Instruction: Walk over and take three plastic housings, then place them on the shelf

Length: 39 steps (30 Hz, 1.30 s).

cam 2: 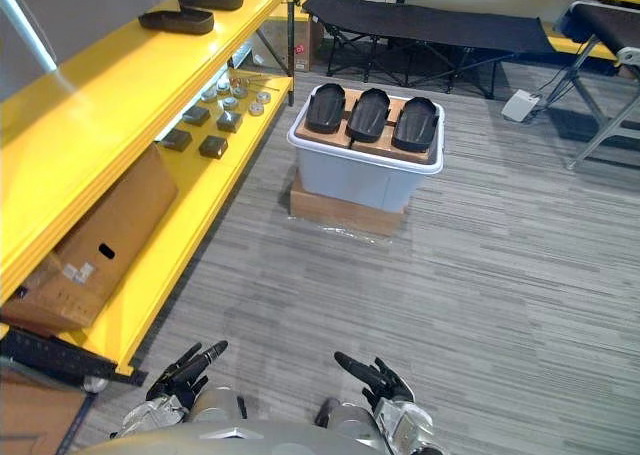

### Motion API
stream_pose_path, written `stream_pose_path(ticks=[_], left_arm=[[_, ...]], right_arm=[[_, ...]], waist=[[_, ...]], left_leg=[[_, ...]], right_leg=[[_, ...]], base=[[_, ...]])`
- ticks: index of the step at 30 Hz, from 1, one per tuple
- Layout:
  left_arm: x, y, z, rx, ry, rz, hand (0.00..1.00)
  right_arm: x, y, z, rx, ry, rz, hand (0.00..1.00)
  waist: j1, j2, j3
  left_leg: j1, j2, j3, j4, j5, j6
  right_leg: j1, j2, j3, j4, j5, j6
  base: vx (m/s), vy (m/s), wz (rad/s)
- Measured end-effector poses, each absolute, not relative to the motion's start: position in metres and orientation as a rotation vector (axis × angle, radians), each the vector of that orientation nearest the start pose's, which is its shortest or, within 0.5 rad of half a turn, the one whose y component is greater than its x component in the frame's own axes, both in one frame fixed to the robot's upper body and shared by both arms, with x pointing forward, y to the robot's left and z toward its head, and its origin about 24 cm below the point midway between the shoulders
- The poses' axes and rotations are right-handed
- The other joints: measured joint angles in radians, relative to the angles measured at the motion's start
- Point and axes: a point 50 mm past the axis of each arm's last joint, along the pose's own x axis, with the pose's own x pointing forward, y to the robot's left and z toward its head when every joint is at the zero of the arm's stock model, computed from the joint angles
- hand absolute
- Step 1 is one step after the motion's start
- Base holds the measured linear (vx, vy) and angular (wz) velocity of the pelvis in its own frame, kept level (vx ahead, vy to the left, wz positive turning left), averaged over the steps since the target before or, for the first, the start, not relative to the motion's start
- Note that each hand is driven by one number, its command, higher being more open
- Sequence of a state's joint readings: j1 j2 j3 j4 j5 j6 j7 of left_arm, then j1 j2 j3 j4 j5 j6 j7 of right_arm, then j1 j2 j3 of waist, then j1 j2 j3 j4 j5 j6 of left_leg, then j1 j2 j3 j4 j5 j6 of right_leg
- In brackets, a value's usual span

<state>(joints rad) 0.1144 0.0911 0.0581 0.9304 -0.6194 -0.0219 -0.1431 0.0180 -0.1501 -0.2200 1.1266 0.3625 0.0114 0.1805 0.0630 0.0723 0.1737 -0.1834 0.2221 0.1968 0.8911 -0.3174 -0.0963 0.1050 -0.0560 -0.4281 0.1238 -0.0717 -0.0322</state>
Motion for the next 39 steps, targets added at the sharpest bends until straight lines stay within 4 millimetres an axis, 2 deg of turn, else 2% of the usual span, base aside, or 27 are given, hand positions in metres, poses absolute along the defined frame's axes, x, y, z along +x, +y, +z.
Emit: stream_pose_path(ticks=[2,3,4,5,6,7,8,9,11,12,13,14,15,16,19,21,24,25,26,27,28,31,33,34,35,36,39], left_arm=[[0.116,0.186,-0.146,-0.580,0.861,0.301,1.00],[0.119,0.186,-0.144,-0.580,0.838,0.299,1.00],[0.122,0.187,-0.143,-0.593,0.818,0.306,1.00],[0.121,0.185,-0.143,-0.611,0.813,0.321,1.00],[0.119,0.185,-0.144,-0.612,0.816,0.324,1.00],[0.119,0.185,-0.144,-0.609,0.819,0.320,1.00],[0.120,0.190,-0.142,-0.595,0.809,0.322,1.00],[0.126,0.199,-0.139,-0.565,0.788,0.317,1.00],[0.127,0.200,-0.139,-0.554,0.795,0.312,1.00],[0.125,0.198,-0.140,-0.516,0.818,0.297,1.00],[0.124,0.199,-0.141,-0.498,0.829,0.291,1.00],[0.122,0.200,-0.142,-0.477,0.840,0.291,1.00],[0.121,0.201,-0.142,-0.473,0.846,0.289,1.00],[0.118,0.201,-0.143,-0.465,0.852,0.284,1.00],[0.122,0.201,-0.141,-0.451,0.849,0.266,1.00],[0.127,0.199,-0.140,-0.444,0.846,0.246,1.00],[0.126,0.205,-0.141,-0.431,0.857,0.251,1.00],[0.126,0.214,-0.140,-0.425,0.855,0.267,1.00],[0.120,0.215,-0.144,-0.445,0.880,0.298,1.00],[0.115,0.206,-0.148,-0.480,0.909,0.297,1.00],[0.113,0.200,-0.150,-0.500,0.923,0.290,1.00],[0.105,0.199,-0.152,-0.566,0.923,0.354,1.00],[0.105,0.197,-0.152,-0.626,0.882,0.391,1.00],[0.106,0.197,-0.152,-0.628,0.874,0.391,1.00],[0.107,0.197,-0.151,-0.625,0.864,0.389,1.00],[0.112,0.198,-0.149,-0.615,0.844,0.385,1.00],[0.113,0.200,-0.148,-0.565,0.842,0.359,1.00]], right_arm=[[0.121,-0.223,-0.152,0.402,0.991,-0.315,1.00],[0.131,-0.220,-0.150,0.403,0.970,-0.307,1.00],[0.141,-0.219,-0.147,0.400,0.946,-0.297,1.00],[0.146,-0.216,-0.145,0.391,0.939,-0.280,1.00],[0.146,-0.215,-0.146,0.384,0.944,-0.269,1.00],[0.147,-0.207,-0.147,0.384,0.951,-0.251,1.00],[0.148,-0.201,-0.147,0.391,0.953,-0.237,1.00],[0.152,-0.192,-0.147,0.393,0.947,-0.197,1.00],[0.152,-0.192,-0.146,0.389,0.941,-0.192,1.00],[0.151,-0.193,-0.147,0.385,0.938,-0.196,1.00],[0.151,-0.193,-0.147,0.386,0.938,-0.191,1.00],[0.147,-0.190,-0.149,0.378,0.961,-0.175,1.00],[0.144,-0.189,-0.151,0.362,0.977,-0.163,1.00],[0.142,-0.189,-0.151,0.329,0.981,-0.147,1.00],[0.156,-0.189,-0.146,0.317,0.943,-0.138,1.00],[0.163,-0.188,-0.143,0.311,0.923,-0.133,1.00],[0.161,-0.188,-0.144,0.284,0.940,-0.115,1.00],[0.152,-0.186,-0.148,0.290,0.966,-0.120,1.00],[0.151,-0.190,-0.148,0.286,0.958,-0.129,1.00],[0.152,-0.200,-0.146,0.261,0.956,-0.149,1.00],[0.152,-0.206,-0.145,0.249,0.955,-0.159,1.00],[0.148,-0.224,-0.143,0.208,0.961,-0.201,1.00],[0.137,-0.230,-0.147,0.198,0.994,-0.218,1.00],[0.133,-0.230,-0.148,0.200,1.005,-0.223,1.00],[0.123,-0.227,-0.152,0.210,1.031,-0.229,1.00],[0.114,-0.220,-0.156,0.225,1.056,-0.234,1.00],[0.112,-0.215,-0.157,0.245,1.044,-0.256,1.00]], waist=[[0.023,-0.020,0.012],[0.035,-0.031,0.020],[0.050,-0.040,0.026],[0.057,-0.035,0.028],[0.062,-0.031,0.028],[0.076,-0.042,0.030],[0.078,-0.070,0.035],[0.072,-0.128,0.038],[0.071,-0.133,0.041],[0.070,-0.129,0.041],[0.069,-0.127,0.042],[0.067,-0.129,0.047],[0.066,-0.126,0.051],[0.068,-0.121,0.052],[0.064,-0.089,0.049],[0.064,-0.071,0.045],[0.059,-0.077,0.041],[0.056,-0.108,0.036],[0.054,-0.093,0.041],[0.041,-0.063,0.025],[0.041,-0.048,0.017],[0.047,-0.037,0.009],[0.044,-0.033,0.001],[0.043,-0.023,-0.001],[0.039,-0.013,-0.001],[0.037,-0.029,0.008],[0.040,-0.031,0.009]], left_leg=[[-0.052,-0.068,-0.022,-0.290,0.022,0.007],[-0.063,-0.095,-0.044,-0.440,0.074,0.008],[-0.068,-0.112,-0.086,-0.622,0.168,-0.002],[-0.065,-0.103,-0.108,-0.709,0.260,-0.021],[-0.055,-0.096,-0.116,-0.699,0.318,-0.020],[-0.022,-0.103,-0.117,-0.677,0.391,0.016],[-0.017,-0.120,-0.108,-0.659,0.368,0.035],[-0.024,-0.160,-0.103,-0.608,0.306,0.045],[-0.032,-0.181,-0.102,-0.546,0.245,0.063],[-0.012,-0.183,-0.093,-0.538,0.211,0.087],[0.005,-0.186,-0.087,-0.545,0.203,0.093],[0.049,-0.197,-0.081,-0.553,0.189,0.101],[0.077,-0.198,-0.076,-0.554,0.182,0.109],[0.132,-0.201,-0.067,-0.569,0.174,0.114],[0.206,-0.172,-0.068,-0.620,0.164,0.098],[0.209,-0.134,-0.075,-0.615,0.146,0.070],[0.208,-0.083,-0.108,-0.577,0.098,0.001],[0.206,-0.080,-0.132,-0.545,0.063,-0.038],[0.205,-0.048,-0.168,-0.492,0.016,-0.076],[0.198,0.001,-0.212,-0.488,0.003,-0.083],[0.200,0.016,-0.229,-0.498,-0.001,-0.090],[0.222,0.034,-0.238,-0.503,0.049,-0.068],[0.130,0.050,-0.234,-0.331,0.112,-0.020],[0.101,0.066,-0.231,-0.285,0.138,-0.026],[0.061,0.094,-0.227,-0.208,0.200,-0.046],[0.025,0.110,-0.217,-0.143,0.267,-0.049],[0.009,0.091,-0.079,-0.207,0.123,-0.051]], right_leg=[[0.024,-0.024,0.055,-0.046,0.005,0.008],[0.027,-0.037,0.083,-0.056,0.003,0.015],[0.037,-0.042,0.116,-0.067,-0.006,0.036],[0.060,-0.035,0.140,-0.069,-0.028,0.069],[0.081,-0.031,0.158,-0.063,-0.044,0.085],[0.109,-0.043,0.192,-0.046,-0.079,0.099],[0.116,-0.064,0.200,-0.039,-0.093,0.098],[0.113,-0.108,0.204,0.002,-0.123,0.096],[0.090,-0.130,0.219,0.085,-0.121,0.100],[0.011,-0.162,0.230,0.282,-0.116,0.115],[-0.034,-0.183,0.231,0.393,-0.102,0.148],[-0.122,-0.221,0.238,0.602,-0.083,0.220],[-0.142,-0.237,0.228,0.668,-0.092,0.205],[-0.158,-0.263,0.167,0.717,-0.121,0.162],[-0.202,-0.256,0.055,0.547,-0.169,0.125],[-0.231,-0.249,0.050,0.372,-0.152,0.139],[-0.257,-0.257,0.138,0.160,-0.003,0.148],[-0.245,-0.270,0.171,0.108,0.101,0.138],[-0.232,-0.249,0.170,0.142,0.112,0.185],[-0.232,-0.202,0.145,0.169,0.062,0.169],[-0.237,-0.187,0.134,0.187,0.041,0.160],[-0.267,-0.174,0.128,0.300,-0.062,0.137],[-0.224,-0.157,0.102,0.257,-0.068,0.131],[-0.199,-0.140,0.091,0.229,-0.065,0.131],[-0.134,-0.112,0.063,0.162,-0.047,0.116],[-0.067,-0.099,0.037,0.085,-0.018,0.108],[0.012,-0.106,0.006,-0.019,0.027,0.106]], base=[[0.36,0.057,-0.74],[0.30,0.117,-0.90],[0.30,0.161,-0.95],[0.31,0.186,-0.78],[0.43,0.279,-0.77],[0.29,0.200,-0.54],[0.45,0.234,-0.38],[0.35,0.160,-0.06],[0.37,0.204,-0.05],[0.31,0.183,-0.07],[0.38,0.171,-0.04],[0.25,0.084,0.03],[0.35,0.058,0.05],[0.35,0.024,0.00],[0.32,-0.044,-0.02],[0.21,-0.155,-0.01],[0.22,-0.331,0.14],[0.23,-0.514,0.35],[0.24,-0.574,0.43],[0.19,-0.444,0.30],[0.18,-0.294,0.14],[0.21,-0.276,0.05],[0.14,-0.187,0.14],[0.18,-0.180,0.41],[0.23,-0.141,0.54],[0.31,-0.120,0.53],[0.23,-0.013,0.21]])
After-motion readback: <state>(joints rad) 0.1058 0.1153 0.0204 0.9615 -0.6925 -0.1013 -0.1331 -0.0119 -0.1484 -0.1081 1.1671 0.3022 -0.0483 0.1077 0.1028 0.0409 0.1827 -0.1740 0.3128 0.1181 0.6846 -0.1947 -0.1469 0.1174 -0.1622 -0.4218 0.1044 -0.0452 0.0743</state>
